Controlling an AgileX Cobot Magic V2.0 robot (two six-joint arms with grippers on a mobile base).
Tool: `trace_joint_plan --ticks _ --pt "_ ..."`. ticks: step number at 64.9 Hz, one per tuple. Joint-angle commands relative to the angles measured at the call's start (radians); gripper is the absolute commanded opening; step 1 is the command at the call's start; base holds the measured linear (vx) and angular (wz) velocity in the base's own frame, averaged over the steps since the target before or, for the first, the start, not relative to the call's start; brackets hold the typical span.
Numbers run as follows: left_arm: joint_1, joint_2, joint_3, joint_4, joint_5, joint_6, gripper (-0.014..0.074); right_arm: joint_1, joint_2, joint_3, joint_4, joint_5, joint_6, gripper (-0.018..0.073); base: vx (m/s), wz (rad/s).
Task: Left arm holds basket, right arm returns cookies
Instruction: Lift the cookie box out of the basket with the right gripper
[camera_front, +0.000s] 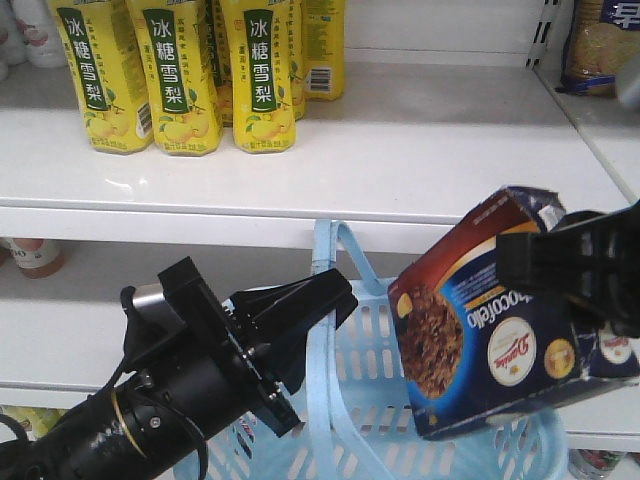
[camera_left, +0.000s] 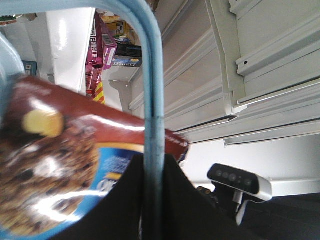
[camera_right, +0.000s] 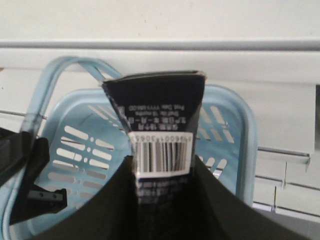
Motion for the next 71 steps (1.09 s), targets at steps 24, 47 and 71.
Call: trace_joint_plan --ticks 24,47,71 --pt "0.011 -0.032 -0.029 -0.085 -0.251 0.015 -0.0003 -0.001 -0.029 -0.098 -0.18 -0.282 -0.079 -0.0006 0.0 0.0" --pt "0.011 -0.032 -0.029 -0.085 -0.251 0.015 -0.0003 -0.08 -0.029 -0.098 -0.164 -0.419 -0.213 -0.0006 0.0 0.0" --pt "0.011 -0.032 -0.029 -0.085 -0.251 0.015 -0.0003 -0.361 -0.029 -0.093 0.114 -0.617 -0.518 -0.0006 0.0 0.0"
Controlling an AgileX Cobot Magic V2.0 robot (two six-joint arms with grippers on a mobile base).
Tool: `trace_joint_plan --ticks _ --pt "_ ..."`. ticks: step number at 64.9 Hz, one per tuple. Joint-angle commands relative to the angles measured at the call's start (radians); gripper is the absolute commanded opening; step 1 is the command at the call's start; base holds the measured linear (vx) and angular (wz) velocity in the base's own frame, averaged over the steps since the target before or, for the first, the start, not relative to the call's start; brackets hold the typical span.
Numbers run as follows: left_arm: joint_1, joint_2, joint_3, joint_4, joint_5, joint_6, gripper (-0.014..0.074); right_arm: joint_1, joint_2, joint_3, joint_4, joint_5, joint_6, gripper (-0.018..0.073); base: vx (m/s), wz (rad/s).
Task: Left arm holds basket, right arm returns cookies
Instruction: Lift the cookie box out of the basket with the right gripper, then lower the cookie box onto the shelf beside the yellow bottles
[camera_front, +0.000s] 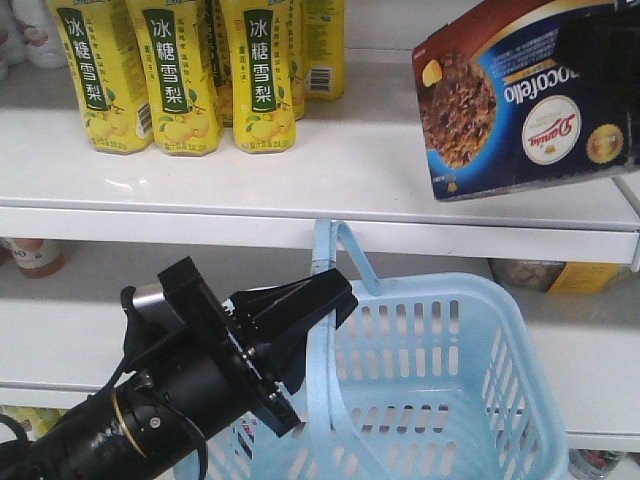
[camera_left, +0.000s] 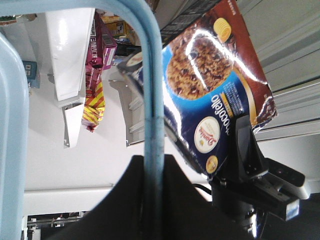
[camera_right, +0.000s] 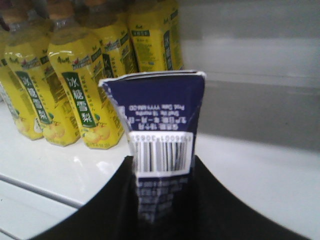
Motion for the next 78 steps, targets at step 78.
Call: trace_joint_plan --ticks 78 --pt "0.011 -0.032 -0.029 -0.085 -0.25 0.015 -0.0003 -0.238 0.238 0.307 0.473 -1.018 -0.639 -0.0006 0.0 0.0"
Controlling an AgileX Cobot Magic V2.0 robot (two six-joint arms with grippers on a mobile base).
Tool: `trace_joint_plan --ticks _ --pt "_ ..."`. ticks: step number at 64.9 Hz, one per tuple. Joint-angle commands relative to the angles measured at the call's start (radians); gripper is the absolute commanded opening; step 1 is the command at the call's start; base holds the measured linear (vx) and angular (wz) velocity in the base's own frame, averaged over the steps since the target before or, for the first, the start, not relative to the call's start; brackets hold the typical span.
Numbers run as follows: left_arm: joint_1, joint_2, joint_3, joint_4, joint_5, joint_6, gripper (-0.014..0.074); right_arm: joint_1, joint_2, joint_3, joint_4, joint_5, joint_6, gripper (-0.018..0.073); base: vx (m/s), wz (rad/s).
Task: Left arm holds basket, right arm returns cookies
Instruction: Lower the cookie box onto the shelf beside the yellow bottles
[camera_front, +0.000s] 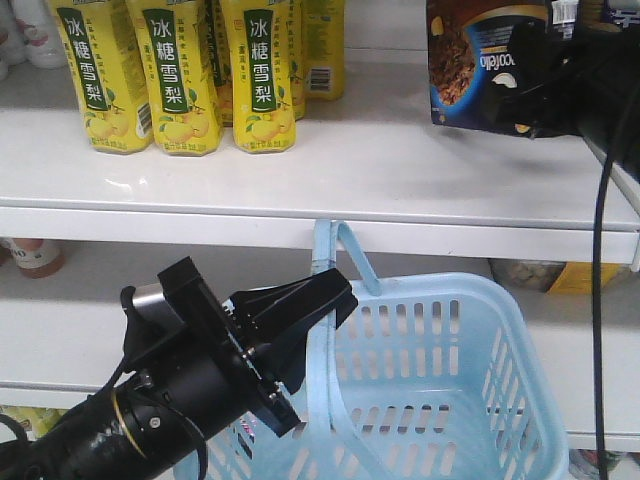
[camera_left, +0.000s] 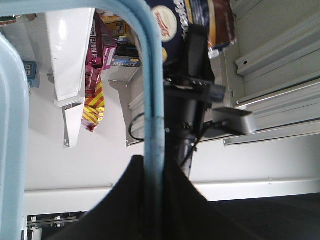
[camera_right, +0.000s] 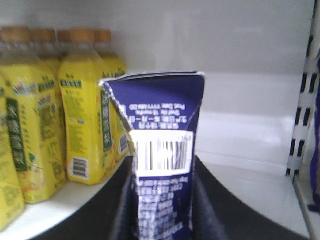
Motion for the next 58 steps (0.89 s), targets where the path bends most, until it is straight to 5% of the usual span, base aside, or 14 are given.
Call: trace_joint_plan --ticks 1,44,58 --pt "0.011 -0.032 -0.029 -0.084 -0.25 0.015 -0.0003 -0.008 0.014 -0.028 -0.006 -0.123 -0.014 -0.0006 0.0 0.0" --pt "0.011 -0.032 -0.029 -0.084 -0.25 0.015 -0.0003 -0.008 0.079 0.072 -0.008 -0.23 -0.027 0.0 0.0 0.0" --pt "0.011 -0.032 -0.029 -0.084 -0.25 0.015 -0.0003 -0.008 0.077 0.072 -0.008 -0.23 -0.027 0.0113 0.0 0.0"
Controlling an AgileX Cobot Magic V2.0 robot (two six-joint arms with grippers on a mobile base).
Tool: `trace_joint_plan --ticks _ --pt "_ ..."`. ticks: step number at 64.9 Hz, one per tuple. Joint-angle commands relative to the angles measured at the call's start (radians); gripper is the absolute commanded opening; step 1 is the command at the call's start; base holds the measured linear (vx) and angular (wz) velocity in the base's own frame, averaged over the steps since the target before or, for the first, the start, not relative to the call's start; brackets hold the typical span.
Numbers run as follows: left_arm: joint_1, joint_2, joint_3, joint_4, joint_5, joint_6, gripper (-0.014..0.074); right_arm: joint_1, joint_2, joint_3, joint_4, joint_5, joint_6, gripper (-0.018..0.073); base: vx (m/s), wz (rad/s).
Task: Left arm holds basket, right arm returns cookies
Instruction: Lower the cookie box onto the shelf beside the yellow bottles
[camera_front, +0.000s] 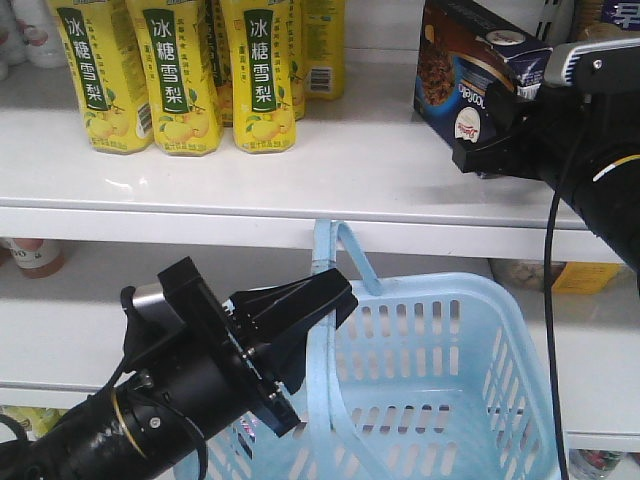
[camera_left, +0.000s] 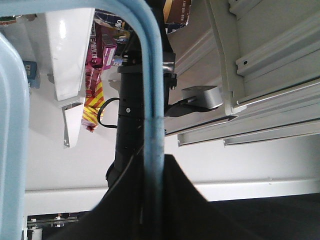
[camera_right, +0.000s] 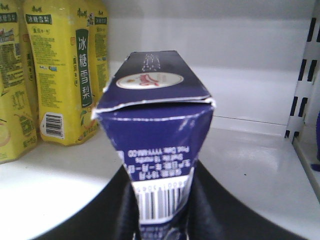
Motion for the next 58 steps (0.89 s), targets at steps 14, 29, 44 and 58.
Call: trace_joint_plan --ticks 14,29,44,58 --pt "0.011 -0.032 -0.029 -0.084 -0.25 0.015 -0.0003 -0.008 -0.048 -0.026 -0.013 -0.079 -0.011 0.0389 0.0 0.0" --pt "0.011 -0.032 -0.029 -0.084 -0.25 0.015 -0.0003 -0.008 -0.091 -0.026 -0.014 -0.035 -0.011 0.0585 0.0 0.0" --pt "0.011 -0.032 -0.029 -0.084 -0.25 0.015 -0.0003 -0.008 -0.184 -0.026 -0.017 0.125 -0.012 0.0557 0.0 0.0" --pt "0.011 -0.032 -0.029 -0.084 -0.25 0.015 -0.0003 -0.008 -0.328 -0.026 -0.017 0.249 -0.012 0.0417 0.0 0.0"
